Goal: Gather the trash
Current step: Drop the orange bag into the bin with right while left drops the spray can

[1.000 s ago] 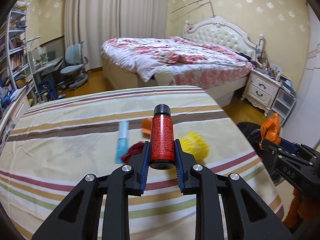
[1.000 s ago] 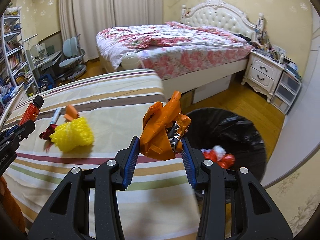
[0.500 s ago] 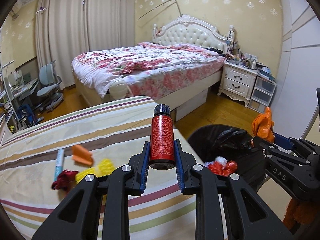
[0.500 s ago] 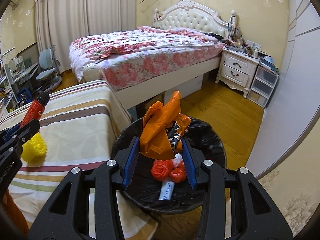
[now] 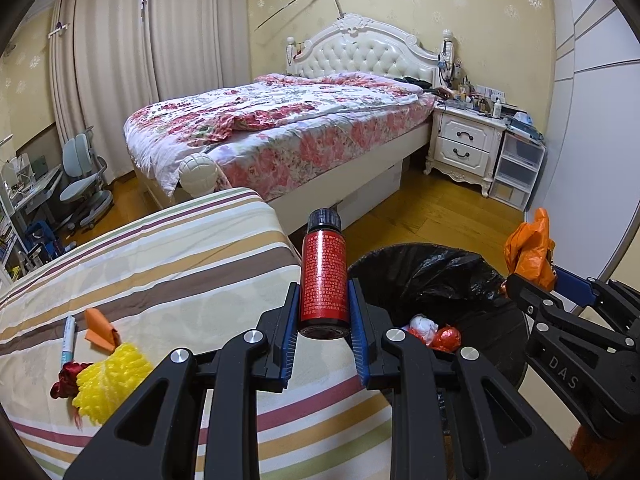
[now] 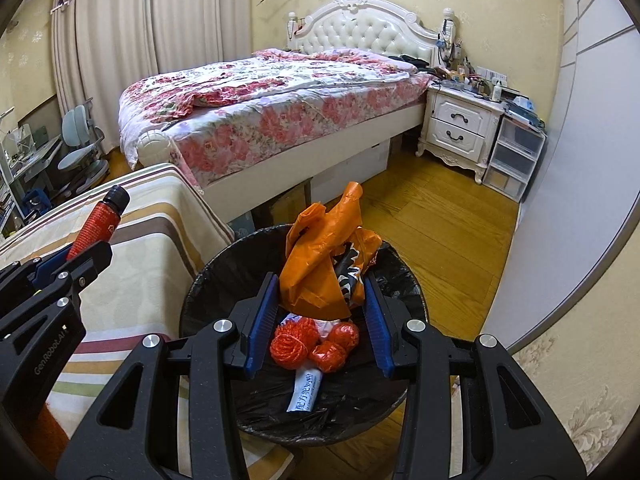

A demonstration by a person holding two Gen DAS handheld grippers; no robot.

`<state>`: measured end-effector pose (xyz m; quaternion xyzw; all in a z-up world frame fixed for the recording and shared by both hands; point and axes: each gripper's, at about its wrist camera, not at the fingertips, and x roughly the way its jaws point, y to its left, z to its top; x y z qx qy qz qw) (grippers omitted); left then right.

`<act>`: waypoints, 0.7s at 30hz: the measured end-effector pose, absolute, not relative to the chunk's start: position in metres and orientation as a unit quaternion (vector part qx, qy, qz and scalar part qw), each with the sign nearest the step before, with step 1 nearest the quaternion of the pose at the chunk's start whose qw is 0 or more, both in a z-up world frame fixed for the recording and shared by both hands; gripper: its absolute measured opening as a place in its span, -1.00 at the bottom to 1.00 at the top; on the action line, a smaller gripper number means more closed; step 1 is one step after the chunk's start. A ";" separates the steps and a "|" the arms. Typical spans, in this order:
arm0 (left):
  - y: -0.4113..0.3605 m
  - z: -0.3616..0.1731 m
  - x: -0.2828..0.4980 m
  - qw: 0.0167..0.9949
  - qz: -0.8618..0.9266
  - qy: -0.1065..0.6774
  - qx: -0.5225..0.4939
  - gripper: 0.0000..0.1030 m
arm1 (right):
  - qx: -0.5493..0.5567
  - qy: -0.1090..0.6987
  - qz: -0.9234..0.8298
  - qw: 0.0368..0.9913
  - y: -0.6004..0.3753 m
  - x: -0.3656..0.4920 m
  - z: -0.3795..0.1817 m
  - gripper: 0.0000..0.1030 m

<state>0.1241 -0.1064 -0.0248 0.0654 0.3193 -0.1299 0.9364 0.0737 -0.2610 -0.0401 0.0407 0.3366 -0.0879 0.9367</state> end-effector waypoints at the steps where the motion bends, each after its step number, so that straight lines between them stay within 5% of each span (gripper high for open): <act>1: -0.109 -0.026 0.125 0.936 -0.129 0.321 0.066 -0.52 | 0.042 0.337 -0.089 0.936 -0.263 0.074 -0.041 -0.20; 21: -0.139 -0.041 0.139 0.930 -0.128 0.333 0.090 -0.52 | 0.057 0.354 -0.096 0.929 -0.282 0.091 -0.057 -0.20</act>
